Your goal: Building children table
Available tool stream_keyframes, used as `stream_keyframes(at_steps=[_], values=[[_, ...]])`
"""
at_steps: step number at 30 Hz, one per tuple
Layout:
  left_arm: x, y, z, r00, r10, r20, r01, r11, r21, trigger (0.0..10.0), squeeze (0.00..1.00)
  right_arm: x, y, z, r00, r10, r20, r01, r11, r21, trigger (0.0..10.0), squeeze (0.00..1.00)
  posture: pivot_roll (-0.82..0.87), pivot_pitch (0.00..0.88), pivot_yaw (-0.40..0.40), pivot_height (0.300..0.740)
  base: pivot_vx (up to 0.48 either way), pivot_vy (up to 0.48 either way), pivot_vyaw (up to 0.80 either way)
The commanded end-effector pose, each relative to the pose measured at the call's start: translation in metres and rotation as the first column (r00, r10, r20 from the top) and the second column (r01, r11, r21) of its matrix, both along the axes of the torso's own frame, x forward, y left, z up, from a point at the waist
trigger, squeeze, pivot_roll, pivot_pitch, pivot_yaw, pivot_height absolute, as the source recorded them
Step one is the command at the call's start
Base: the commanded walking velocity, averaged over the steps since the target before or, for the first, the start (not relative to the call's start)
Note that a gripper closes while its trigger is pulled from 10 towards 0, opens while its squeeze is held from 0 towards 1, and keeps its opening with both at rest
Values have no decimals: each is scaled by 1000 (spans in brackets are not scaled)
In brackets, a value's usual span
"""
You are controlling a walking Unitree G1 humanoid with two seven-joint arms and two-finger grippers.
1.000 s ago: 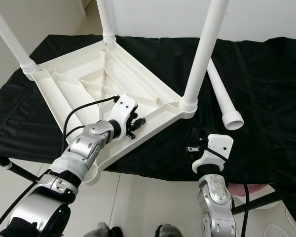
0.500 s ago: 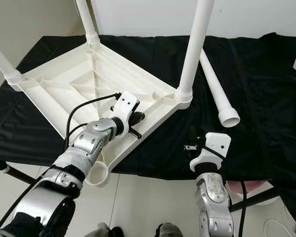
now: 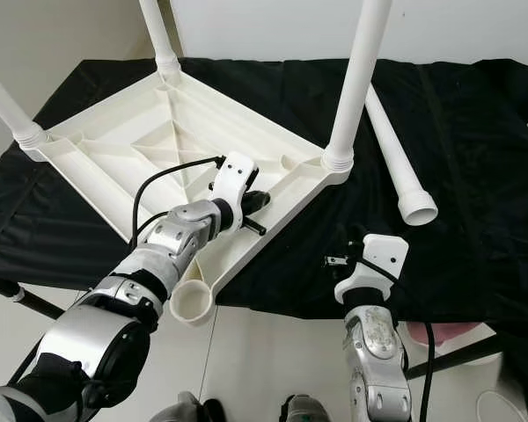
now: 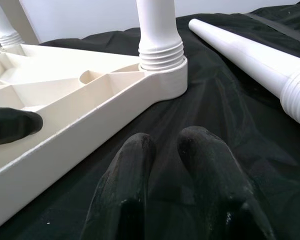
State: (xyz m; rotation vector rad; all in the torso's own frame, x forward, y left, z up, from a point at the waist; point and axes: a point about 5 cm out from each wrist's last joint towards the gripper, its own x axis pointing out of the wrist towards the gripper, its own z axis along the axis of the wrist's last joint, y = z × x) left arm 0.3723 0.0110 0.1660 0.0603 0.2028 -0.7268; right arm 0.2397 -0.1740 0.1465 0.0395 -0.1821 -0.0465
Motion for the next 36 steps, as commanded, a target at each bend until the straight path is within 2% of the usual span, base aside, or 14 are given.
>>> stream_keyframes(at_steps=[1,4,6,7,9,10,11,12,13,14,23,29,30,36], values=[[15,17,23,907,405,119,-403,914,-44,10000,0,-1,1,-4,1000,1,-17,-1,1000,5,10000,0,-207,109,122,740,0,0,0],[14,14,26,925,356,136,-349,935,-67,10000,0,-1,2,-4,1000,0,-18,0,1000,7,10000,0,-207,109,122,740,0,0,0],[10,10,30,946,286,151,-273,956,-104,10000,102,-1,2,-4,1000,0,-19,0,1000,6,10000,0,-198,114,121,740,0,0,0],[6,6,35,964,203,174,-179,973,-145,10000,1000,-1,2,-5,1000,0,-20,0,1000,7,10000,0,-198,114,121,740,0,0,0],[6,6,35,964,203,174,-179,973,-145,10000,1000,-1,2,-5,1000,0,-20,0,1000,7,10000,0,-198,114,121,740,0,0,0],[-2,5,42,970,108,218,-69,981,-179,10000,1000,-1,2,-4,1000,2,-20,-2,1000,6,10000,0,-184,114,113,740,0,0,0],[-2,5,42,970,108,218,-69,981,-179,10000,1000,-1,2,-4,1000,2,-20,-2,1000,6,10000,0,-184,114,113,740,0,0,0],[-13,10,47,959,26,283,29,982,-187,10000,745,1,3,-4,1000,7,-21,-7,1000,5,10000,0,-184,114,113,740,0,0,0],[-13,10,47,959,26,283,29,982,-187,10000,745,1,3,-4,1000,7,-21,-7,1000,5,10000,0,-184,114,113,740,0,0,0],[-23,16,50,941,-44,335,109,978,-178,10000,0,2,3,-4,1000,13,-21,-13,1000,4,10000,0,-184,114,113,740,0,0,0],[-49,35,45,887,-199,416,262,960,-101,10000,0,5,5,-5,999,28,-21,-28,1000,1,10000,0,-155,108,100,740,0,0,0],[-75,63,27,843,-407,351,447,894,-37,10000,0,9,8,-5,999,47,-17,-47,999,-3,10000,0,-134,93,92,740,0,0,0],[-88,82,21,788,-527,317,544,838,41,10000,0,10,9,-5,998,58,-17,-59,998,-6,10000,0,-128,89,87,740,0,0,0],[-97,103,17,759,-600,251,591,798,121,10000,0,12,8,-5,998,68,-16,-69,998,-16,10000,0,-130,83,85,740,0,0,0]])
